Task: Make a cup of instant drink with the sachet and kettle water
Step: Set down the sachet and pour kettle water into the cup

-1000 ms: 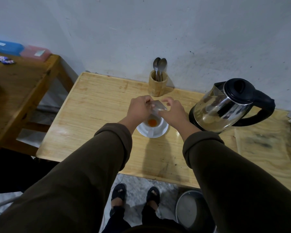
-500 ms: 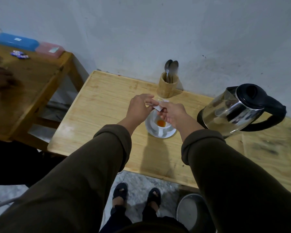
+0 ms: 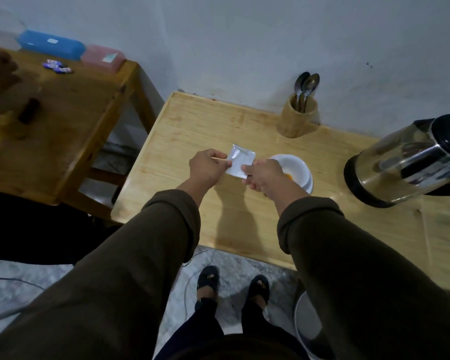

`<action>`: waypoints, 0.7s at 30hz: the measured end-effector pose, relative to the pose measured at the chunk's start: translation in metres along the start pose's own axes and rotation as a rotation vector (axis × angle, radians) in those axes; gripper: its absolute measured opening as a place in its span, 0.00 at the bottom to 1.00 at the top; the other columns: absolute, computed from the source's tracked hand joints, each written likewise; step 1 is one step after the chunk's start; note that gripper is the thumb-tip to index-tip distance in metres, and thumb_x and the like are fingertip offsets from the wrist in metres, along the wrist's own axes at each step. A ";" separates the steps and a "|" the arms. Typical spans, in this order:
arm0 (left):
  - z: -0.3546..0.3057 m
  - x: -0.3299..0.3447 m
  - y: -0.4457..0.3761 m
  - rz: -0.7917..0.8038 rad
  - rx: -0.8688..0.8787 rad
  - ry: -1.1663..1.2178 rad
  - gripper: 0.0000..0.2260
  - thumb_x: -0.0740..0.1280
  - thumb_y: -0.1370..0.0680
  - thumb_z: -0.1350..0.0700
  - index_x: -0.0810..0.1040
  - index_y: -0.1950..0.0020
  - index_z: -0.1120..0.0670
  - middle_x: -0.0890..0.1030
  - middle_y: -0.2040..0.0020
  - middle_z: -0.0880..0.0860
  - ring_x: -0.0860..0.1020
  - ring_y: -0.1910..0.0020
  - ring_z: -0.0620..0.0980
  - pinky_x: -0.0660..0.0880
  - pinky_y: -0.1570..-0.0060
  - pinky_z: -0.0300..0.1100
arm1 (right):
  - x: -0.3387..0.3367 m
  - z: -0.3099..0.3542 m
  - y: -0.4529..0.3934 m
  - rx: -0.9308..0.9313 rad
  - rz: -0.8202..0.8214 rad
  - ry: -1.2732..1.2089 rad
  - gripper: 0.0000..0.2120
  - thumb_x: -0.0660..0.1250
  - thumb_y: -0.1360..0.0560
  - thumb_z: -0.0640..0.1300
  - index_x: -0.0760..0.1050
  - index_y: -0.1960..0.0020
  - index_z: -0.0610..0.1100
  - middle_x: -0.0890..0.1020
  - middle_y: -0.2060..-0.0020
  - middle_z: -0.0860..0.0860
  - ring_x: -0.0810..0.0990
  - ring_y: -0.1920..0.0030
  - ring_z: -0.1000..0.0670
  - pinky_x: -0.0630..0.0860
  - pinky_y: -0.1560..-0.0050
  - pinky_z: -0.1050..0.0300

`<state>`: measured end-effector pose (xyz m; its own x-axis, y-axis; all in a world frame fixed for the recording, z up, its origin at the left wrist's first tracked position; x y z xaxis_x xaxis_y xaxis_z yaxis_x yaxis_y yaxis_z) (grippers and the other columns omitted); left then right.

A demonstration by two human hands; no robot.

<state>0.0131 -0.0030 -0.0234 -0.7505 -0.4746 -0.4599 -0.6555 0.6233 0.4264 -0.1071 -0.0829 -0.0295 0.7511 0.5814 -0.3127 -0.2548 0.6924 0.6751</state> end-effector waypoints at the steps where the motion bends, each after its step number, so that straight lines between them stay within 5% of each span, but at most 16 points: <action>1: 0.006 -0.002 -0.003 -0.007 -0.014 -0.015 0.13 0.72 0.28 0.57 0.82 0.44 0.57 0.84 0.51 0.56 0.77 0.57 0.48 0.74 0.54 0.38 | 0.006 -0.004 -0.001 0.022 0.006 0.034 0.07 0.66 0.25 0.37 0.70 0.60 0.42 0.76 0.71 0.46 0.76 0.72 0.50 0.71 0.75 0.62; 5: 0.025 -0.001 -0.011 0.022 -0.004 -0.170 0.14 0.73 0.28 0.55 0.81 0.45 0.57 0.84 0.46 0.56 0.81 0.46 0.52 0.76 0.43 0.42 | 0.023 -0.023 -0.014 0.068 0.035 0.085 0.10 0.66 0.27 0.33 0.70 0.63 0.44 0.77 0.61 0.44 0.78 0.63 0.48 0.79 0.59 0.58; 7: 0.033 0.002 -0.015 0.039 0.000 -0.233 0.14 0.73 0.29 0.55 0.81 0.45 0.58 0.84 0.46 0.55 0.79 0.42 0.52 0.74 0.41 0.41 | 0.030 -0.026 -0.012 0.064 -0.025 0.248 0.07 0.68 0.29 0.34 0.71 0.60 0.43 0.79 0.58 0.45 0.79 0.59 0.47 0.77 0.64 0.59; 10: 0.043 0.006 -0.017 0.066 0.004 -0.304 0.14 0.73 0.30 0.57 0.80 0.47 0.60 0.81 0.52 0.53 0.79 0.43 0.52 0.70 0.51 0.36 | 0.038 -0.031 -0.012 0.013 -0.140 0.518 0.18 0.71 0.34 0.32 0.72 0.46 0.39 0.82 0.48 0.43 0.82 0.47 0.43 0.73 0.61 0.57; 15: 0.050 0.012 -0.015 0.095 0.038 -0.382 0.08 0.71 0.30 0.61 0.80 0.53 0.60 0.81 0.55 0.56 0.80 0.48 0.54 0.69 0.59 0.37 | 0.046 -0.038 -0.014 -0.105 -0.141 0.662 0.06 0.67 0.30 0.36 0.73 0.55 0.43 0.81 0.45 0.44 0.80 0.43 0.43 0.66 0.62 0.62; 18: 0.053 0.016 -0.016 0.108 0.046 -0.402 0.07 0.71 0.30 0.60 0.78 0.54 0.59 0.83 0.50 0.58 0.80 0.49 0.55 0.70 0.59 0.38 | 0.048 -0.046 -0.021 -0.120 -0.133 0.660 0.08 0.66 0.29 0.39 0.75 0.50 0.45 0.78 0.49 0.47 0.78 0.41 0.45 0.61 0.70 0.63; 21: 0.057 0.019 -0.017 0.111 0.065 -0.426 0.10 0.70 0.30 0.60 0.80 0.50 0.61 0.83 0.49 0.57 0.80 0.48 0.55 0.70 0.58 0.38 | 0.048 -0.051 -0.023 -0.103 -0.130 0.573 0.04 0.66 0.29 0.38 0.72 0.60 0.46 0.81 0.49 0.43 0.81 0.47 0.43 0.75 0.64 0.57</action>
<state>0.0148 0.0129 -0.0836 -0.7052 -0.1133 -0.6999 -0.5562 0.7005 0.4471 -0.0964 -0.0491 -0.0943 0.3395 0.6070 -0.7185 -0.2620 0.7947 0.5476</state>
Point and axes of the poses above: each hand's wrist, its own y-axis away from the middle knuckle, its own x-axis out of the palm, z = x × y, the point moved 3 cm from there along -y, towards the middle knuckle
